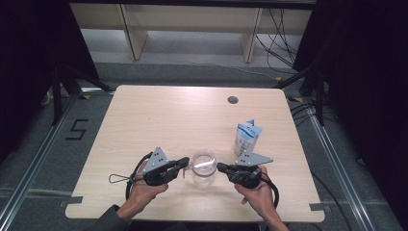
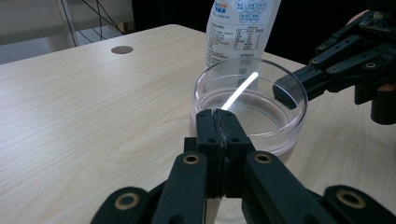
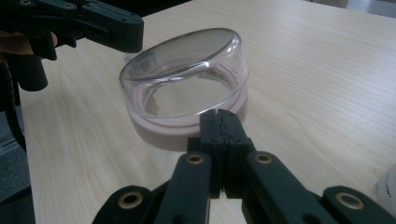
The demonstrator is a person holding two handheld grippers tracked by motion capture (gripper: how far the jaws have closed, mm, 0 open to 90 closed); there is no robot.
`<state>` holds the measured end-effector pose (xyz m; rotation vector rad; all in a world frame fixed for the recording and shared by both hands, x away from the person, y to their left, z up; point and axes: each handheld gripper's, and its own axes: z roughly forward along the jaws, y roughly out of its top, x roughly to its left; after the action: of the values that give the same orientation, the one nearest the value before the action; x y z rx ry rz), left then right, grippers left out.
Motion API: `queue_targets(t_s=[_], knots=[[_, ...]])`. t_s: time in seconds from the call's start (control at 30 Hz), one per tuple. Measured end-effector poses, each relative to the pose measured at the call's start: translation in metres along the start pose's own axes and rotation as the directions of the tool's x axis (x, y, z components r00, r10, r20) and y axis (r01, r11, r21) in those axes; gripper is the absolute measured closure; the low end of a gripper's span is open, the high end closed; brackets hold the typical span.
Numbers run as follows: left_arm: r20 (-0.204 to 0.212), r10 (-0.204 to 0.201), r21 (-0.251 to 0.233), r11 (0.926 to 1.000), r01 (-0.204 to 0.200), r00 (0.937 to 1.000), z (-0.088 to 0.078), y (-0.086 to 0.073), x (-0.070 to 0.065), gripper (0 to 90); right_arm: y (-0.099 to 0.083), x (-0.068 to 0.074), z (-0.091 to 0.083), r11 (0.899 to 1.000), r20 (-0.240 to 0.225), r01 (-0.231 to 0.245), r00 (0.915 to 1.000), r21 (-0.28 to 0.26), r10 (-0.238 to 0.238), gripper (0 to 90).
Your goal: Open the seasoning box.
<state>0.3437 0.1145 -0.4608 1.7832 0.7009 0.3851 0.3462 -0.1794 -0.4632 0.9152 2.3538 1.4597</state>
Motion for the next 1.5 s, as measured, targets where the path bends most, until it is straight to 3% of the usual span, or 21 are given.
queue_targets(t_s=[0.13, 0.17, 0.2, 0.27, 0.4, 0.5, 0.6, 0.63, 0.67, 0.8, 0.87, 0.9, 1.0, 1.07, 1.13, 1.17, 1.23, 1.33, 1.4, 1.43, 1.5], knots=[[0.002, -0.005, 0.000, 1.0000, 0.005, 1.0000, 0.000, 0.000, 0.001, 88.0, 0.002, -0.002, -0.001, 1.000, 0.009, 0.024, 0.9997, -0.010, -0.024, 90.0], [0.005, -0.013, 0.000, 0.9999, 0.013, 0.9999, 0.000, 0.000, 0.001, 87.4, 0.003, 0.000, -0.002, 1.000, -0.004, 0.006, 1.0000, -0.007, -0.006, 90.0], [0.008, -0.017, -0.002, 0.9999, 0.017, 0.9998, 0.000, 0.000, 0.002, 87.2, 0.004, -0.002, -0.001, 0.999, 0.007, 0.040, 0.9992, -0.025, -0.040, 90.0], [0.006, -0.022, -0.001, 0.9998, 0.022, 0.9997, 0.000, 0.000, 0.002, 86.3, 0.005, 0.000, -0.003, 1.000, -0.001, 0.016, 0.9999, -0.019, -0.016, 90.0], [0.015, -0.026, 0.002, 0.9997, 0.026, 0.9996, 0.000, 0.000, 0.003, 83.2, 0.009, 0.001, -0.004, 0.999, 0.004, 0.027, 0.9996, -0.024, -0.027, 90.0], [0.022, -0.047, 0.008, 0.9989, 0.046, 0.9987, -0.001, 0.000, 0.004, 79.1, 0.011, 0.002, -0.004, 0.998, -0.019, 0.036, 0.9991, -0.054, -0.037, 90.0], [0.026, -0.065, 0.011, 0.9979, 0.065, 0.9976, -0.003, 0.000, 0.007, 73.2, 0.014, 0.006, -0.006, 0.998, -0.012, 0.034, 0.9993, -0.048, -0.035, 90.0], [0.017, -0.069, 0.017, 0.9975, 0.068, 0.9975, -0.005, 0.000, 0.007, 71.8, 0.015, 0.006, -0.004, 0.996, -0.015, 0.038, 0.9991, -0.078, -0.040, 90.0], [0.019, -0.074, 0.013, 0.9972, 0.074, 0.9971, -0.007, -0.001, 0.008, 70.0, 0.016, 0.008, -0.005, 0.997, -0.026, 0.023, 0.9993, -0.073, -0.025, 90.0], [0.009, -0.093, 0.008, 0.9956, 0.093, 0.9956, -0.014, -0.003, 0.012, 63.5, 0.020, 0.011, -0.004, 0.997, -0.034, 0.050, 0.9980, -0.067, -0.052, 90.0], [0.002, -0.095, 0.013, 0.9954, 0.095, 0.9955, -0.016, -0.003, 0.013, 61.2, 0.020, 0.013, -0.004, 0.997, -0.036, 0.036, 0.9986, -0.068, -0.038, 90.0], [0.008, -0.102, 0.007, 0.9948, 0.102, 0.9948, -0.021, -0.005, 0.014, 60.1, 0.022, 0.013, -0.003, 0.995, -0.026, 0.062, 0.9976, -0.078, -0.064, 90.0], [0.014, -0.099, 0.010, 0.9950, 0.099, 0.9950, -0.027, -0.006, 0.014, 58.1, 0.023, 0.017, -0.004, 0.997, -0.035, 0.032, 0.9988, -0.066, -0.034, 90.0], [0.013, -0.089, 0.018, 0.9959, 0.089, 0.9959, -0.033, -0.010, 0.015, 56.2, 0.025, 0.017, -0.002, 0.994, -0.029, 0.064, 0.9974, -0.087, -0.066, 90.0], [0.000, -0.087, 0.031, 0.9957, 0.087, 0.9962, -0.037, -0.012, 0.016, 54.1, 0.025, 0.019, -0.003, 0.995, -0.016, 0.055, 0.9983, -0.079, -0.057, 90.0], [-0.010, -0.094, 0.038, 0.9948, 0.094, 0.9955, -0.038, -0.014, 0.016, 52.2, 0.026, 0.019, -0.001, 0.995, -0.047, 0.055, 0.9971, -0.088, -0.060, 90.0], [-0.012, -0.083, 0.050, 0.9953, 0.083, 0.9965, -0.040, -0.017, 0.016, 50.0, 0.028, 0.021, -0.003, 0.996, -0.030, 0.051, 0.9981, -0.079, -0.053, 90.0], [-0.029, -0.069, 0.067, 0.9952, 0.070, 0.9972, -0.041, -0.021, 0.015, 46.8, 0.030, 0.023, -0.001, 0.994, -0.041, 0.075, 0.9960, -0.085, -0.079, 90.0], [-0.032, -0.084, 0.072, 0.9937, 0.086, 0.9960, -0.041, -0.022, 0.014, 44.3, 0.030, 0.025, -0.001, 0.994, -0.043, 0.070, 0.9963, -0.088, -0.074, 90.0], [-0.024, -0.064, 0.076, 0.9949, 0.066, 0.9976, -0.041, -0.024, 0.014, 44.3, 0.031, 0.025, 0.000, 0.991, -0.031, 0.088, 0.9954, -0.097, -0.091, 90.0], [-0.049, -0.050, 0.102, 0.9933, 0.054, 0.9976, -0.042, -0.025, 0.012, 38.5, 0.033, 0.028, 0.002, 0.993, -0.056, 0.078, 0.9949, -0.090, -0.084, 90.0]])
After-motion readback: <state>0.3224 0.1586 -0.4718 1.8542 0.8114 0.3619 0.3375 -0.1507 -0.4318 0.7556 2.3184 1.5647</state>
